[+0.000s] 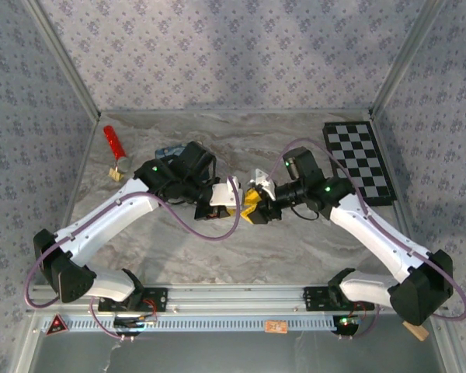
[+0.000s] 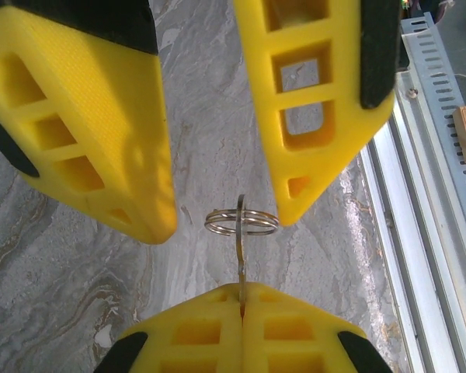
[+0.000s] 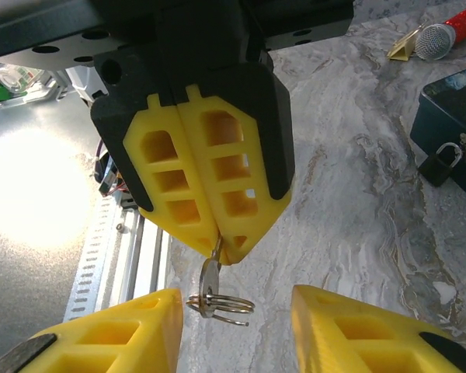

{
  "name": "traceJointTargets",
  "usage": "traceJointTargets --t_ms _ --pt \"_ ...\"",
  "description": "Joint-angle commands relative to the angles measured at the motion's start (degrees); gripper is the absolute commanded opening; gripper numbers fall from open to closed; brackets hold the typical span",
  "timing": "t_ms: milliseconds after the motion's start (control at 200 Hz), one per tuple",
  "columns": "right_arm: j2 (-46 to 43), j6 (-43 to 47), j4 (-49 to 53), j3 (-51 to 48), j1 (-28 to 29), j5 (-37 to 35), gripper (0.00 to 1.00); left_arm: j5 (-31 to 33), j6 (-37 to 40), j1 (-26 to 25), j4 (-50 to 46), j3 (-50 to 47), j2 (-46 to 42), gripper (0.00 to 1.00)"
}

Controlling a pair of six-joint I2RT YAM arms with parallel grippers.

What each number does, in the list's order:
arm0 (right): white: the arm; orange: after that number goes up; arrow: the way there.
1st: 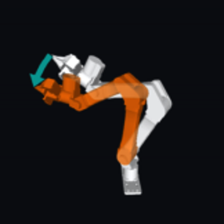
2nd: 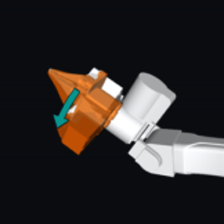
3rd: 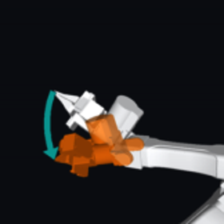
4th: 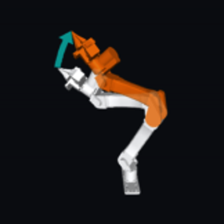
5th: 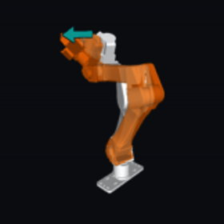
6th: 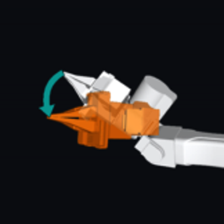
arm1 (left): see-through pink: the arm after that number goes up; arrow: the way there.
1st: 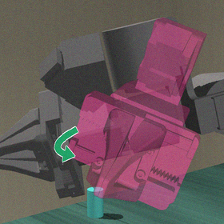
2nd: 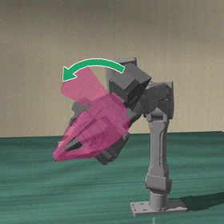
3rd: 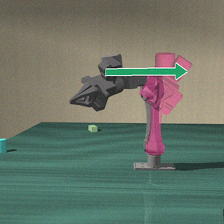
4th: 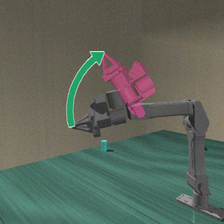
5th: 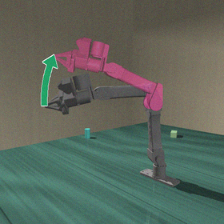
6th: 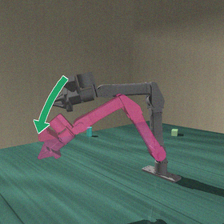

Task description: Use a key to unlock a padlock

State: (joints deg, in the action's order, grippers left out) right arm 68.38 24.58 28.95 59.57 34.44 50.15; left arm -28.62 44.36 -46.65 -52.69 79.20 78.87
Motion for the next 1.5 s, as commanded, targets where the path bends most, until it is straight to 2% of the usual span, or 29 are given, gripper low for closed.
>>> traceJointTargets --t_ms 0,330,435,575,730,925,1044,1494 --pt "-0.3 -0.9 -0.6 2.1 0.5 2.5 0.47 0.2 0.5 -0.5 -0.1 0.7 -1.0 0.0" --pt "0.2 -2.2 -1.6 2.3 2.3 -0.6 0.46 0.4 0.1 -0.7 -0.2 1.0 -0.6 0.0" --pt "0.2 -2.4 -1.7 2.5 2.3 -0.7 0.4 0.7 0.1 -0.8 -0.3 0.9 -0.5 0.0" --pt "1.0 -1.8 0.7 3.1 2.1 -1.2 0.28 0.9 0.0 -0.8 0.0 0.9 -0.8 0.0" --pt "0.9 -1.2 2.1 2.7 1.5 -1.9 0.3 1.6 -0.1 -0.8 0.7 0.4 -1.6 0.0" --pt "0.6 -1.2 2.7 2.6 0.9 -1.6 0.22 2.1 -0.2 -0.8 1.3 0.0 -2.4 0.0" --pt "1.0 -1.2 3.1 2.9 0.7 -1.2 0.13 2.5 -0.3 -0.8 1.5 -0.2 -2.2 0.0" --pt "2.3 -0.4 5.1 3.3 0.8 -0.6 0.15 3.3 -0.8 -0.8 3.9 -1.5 -4.0 0.0"
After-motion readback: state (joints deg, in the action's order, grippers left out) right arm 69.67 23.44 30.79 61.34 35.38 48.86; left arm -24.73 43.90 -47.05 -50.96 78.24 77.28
